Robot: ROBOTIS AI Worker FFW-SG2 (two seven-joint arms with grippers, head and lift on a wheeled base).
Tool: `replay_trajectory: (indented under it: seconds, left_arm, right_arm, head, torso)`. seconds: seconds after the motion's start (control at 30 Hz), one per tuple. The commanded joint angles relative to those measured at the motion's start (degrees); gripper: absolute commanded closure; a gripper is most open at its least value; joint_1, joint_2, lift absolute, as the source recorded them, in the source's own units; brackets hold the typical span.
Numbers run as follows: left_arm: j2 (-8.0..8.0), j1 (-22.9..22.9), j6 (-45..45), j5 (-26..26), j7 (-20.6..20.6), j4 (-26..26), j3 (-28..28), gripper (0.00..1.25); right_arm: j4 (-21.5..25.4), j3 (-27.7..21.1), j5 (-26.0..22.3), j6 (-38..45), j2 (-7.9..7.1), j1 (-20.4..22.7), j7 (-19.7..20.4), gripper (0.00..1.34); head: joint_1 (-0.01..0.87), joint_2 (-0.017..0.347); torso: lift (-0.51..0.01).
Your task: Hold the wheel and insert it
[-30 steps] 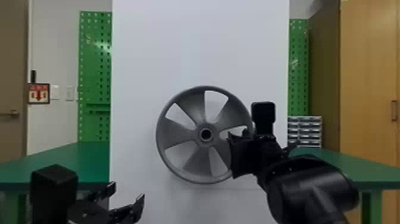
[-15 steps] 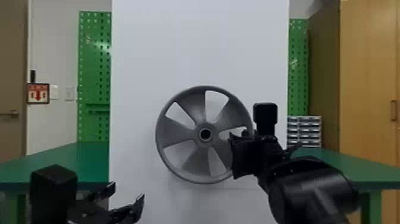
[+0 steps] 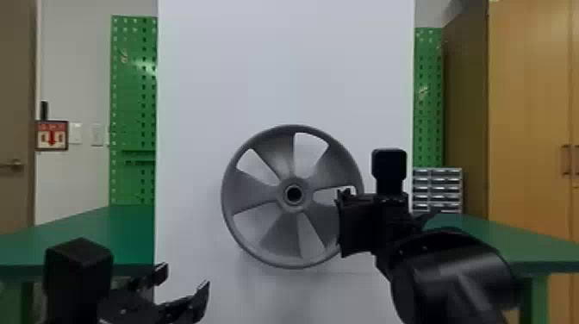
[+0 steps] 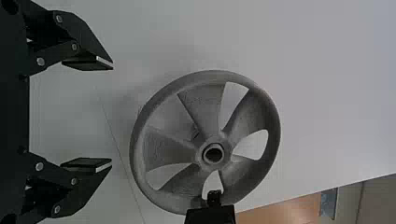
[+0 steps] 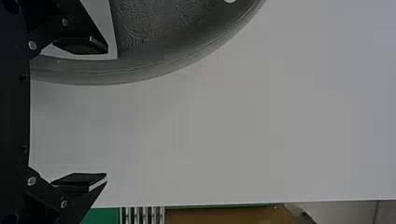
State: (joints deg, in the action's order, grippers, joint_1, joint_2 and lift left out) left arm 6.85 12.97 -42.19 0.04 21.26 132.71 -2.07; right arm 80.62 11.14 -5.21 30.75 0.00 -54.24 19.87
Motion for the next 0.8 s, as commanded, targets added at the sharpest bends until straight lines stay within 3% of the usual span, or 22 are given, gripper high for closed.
replay_trajectory:
  seconds: [0.0,0.77]
  left_arm:
    - [0.00,0.0,0.0,0.0,0.0,0.0,0.0,0.51]
    - [0.18,-0.1,0.0,-0.1,0.0,-0.4,0.0,0.51]
  right_arm:
    - [-0.2,0.1,-0.3,-0.6,0.06,0.0,-0.2,0.00]
    - [0.3,0.7,-0.3,-1.2,0.06,0.2,-2.0,0.00]
  head:
    - [0.000,0.000]
    - [0.000,0.000]
  torso:
    - [-0.499]
    - [-0.499]
